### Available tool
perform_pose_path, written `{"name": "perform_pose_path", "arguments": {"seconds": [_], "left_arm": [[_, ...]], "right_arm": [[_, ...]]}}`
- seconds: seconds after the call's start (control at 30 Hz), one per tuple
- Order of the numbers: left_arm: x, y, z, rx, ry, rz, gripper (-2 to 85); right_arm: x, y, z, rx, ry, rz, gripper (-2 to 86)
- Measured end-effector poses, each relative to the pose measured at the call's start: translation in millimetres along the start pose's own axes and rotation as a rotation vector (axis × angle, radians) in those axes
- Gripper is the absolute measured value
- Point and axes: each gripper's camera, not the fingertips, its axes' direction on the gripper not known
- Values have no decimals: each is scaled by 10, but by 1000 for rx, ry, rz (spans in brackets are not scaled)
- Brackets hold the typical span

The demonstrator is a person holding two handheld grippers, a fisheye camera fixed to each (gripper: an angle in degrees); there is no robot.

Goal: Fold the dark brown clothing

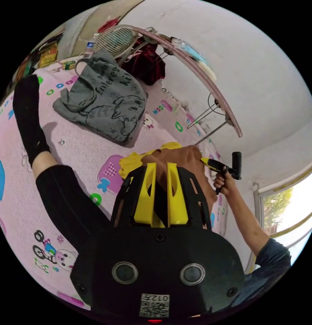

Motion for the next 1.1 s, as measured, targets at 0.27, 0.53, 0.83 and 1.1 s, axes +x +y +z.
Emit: {"name": "perform_pose_path", "arguments": {"seconds": [0.27, 0.53, 0.83, 1.1], "left_arm": [[54, 931, 382, -148, 175, 33, 78], [60, 1300, 936, -249, 181, 20, 105], [0, 1308, 1362, -296, 115, 41, 96], [-106, 1408, 1572, -313, 98, 69, 59]], "right_arm": [[491, 1210, -1057, 191, -119, 173, 85], [998, 1880, -1165, 158, -218, 341, 95], [1433, 2000, -1271, 195, -256, 467, 95], [1574, 2093, -1332, 265, -324, 434, 32]]}}
